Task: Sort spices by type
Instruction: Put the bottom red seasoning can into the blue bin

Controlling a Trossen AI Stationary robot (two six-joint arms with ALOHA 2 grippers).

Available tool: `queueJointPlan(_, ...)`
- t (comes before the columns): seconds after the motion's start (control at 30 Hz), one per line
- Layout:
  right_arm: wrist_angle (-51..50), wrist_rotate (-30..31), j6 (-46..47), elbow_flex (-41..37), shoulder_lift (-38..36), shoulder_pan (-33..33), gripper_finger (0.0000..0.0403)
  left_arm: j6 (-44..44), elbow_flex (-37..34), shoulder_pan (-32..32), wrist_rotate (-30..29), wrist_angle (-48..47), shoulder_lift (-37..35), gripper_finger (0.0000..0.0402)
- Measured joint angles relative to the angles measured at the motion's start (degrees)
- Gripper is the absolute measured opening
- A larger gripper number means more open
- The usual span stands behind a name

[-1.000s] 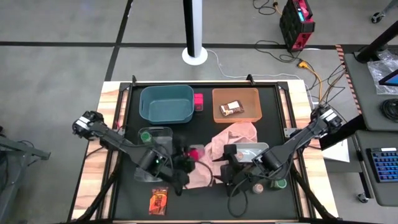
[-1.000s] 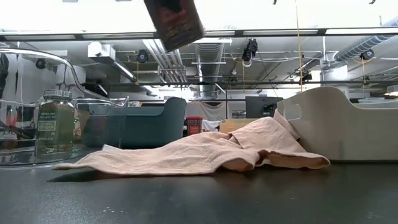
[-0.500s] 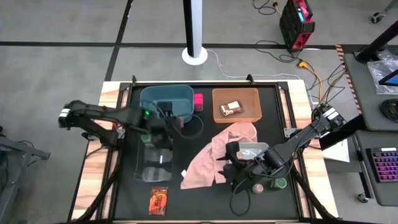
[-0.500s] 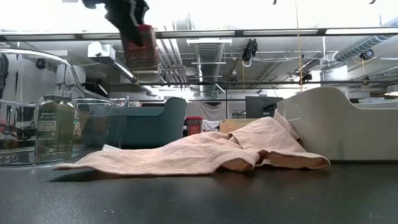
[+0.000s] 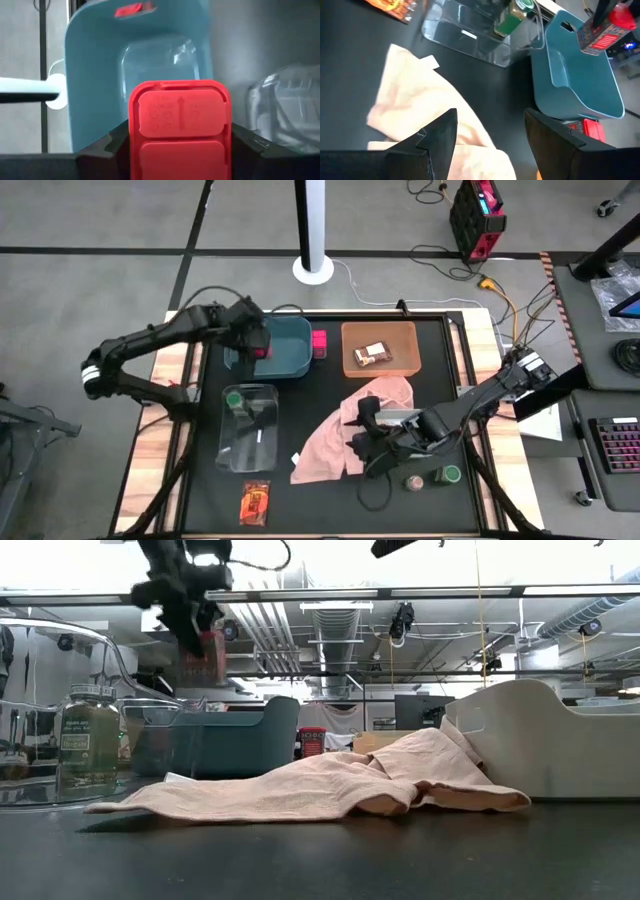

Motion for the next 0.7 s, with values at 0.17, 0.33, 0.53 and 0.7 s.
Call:
queueJointPlan(0.17,-0.2,-0.3,-0.4,0.0,0.0,-1.9,0.0219,3.7,0.1,5.8,1.5,0.0,4.8,0.0192)
queueJointPlan(0.33,-0.3,-0.5,-1.1,-0.4,0.0,-3.0,0.0219,4.3,0.1,7.9,7.3,3.7,9.4,0.0192)
queueJointPlan(0.53,-0.3,-0.5,-1.2,-0.8,0.0,-3.5,0.0219,4.5,0.2,7.8,9.2,10.3,14.2,0.0192)
queueJointPlan(0.7,-0.3,-0.6,-1.2,-0.9,0.0,-3.6,0.0220,5.8,0.2,8.0,9.2,13.4,18.2,0.0192)
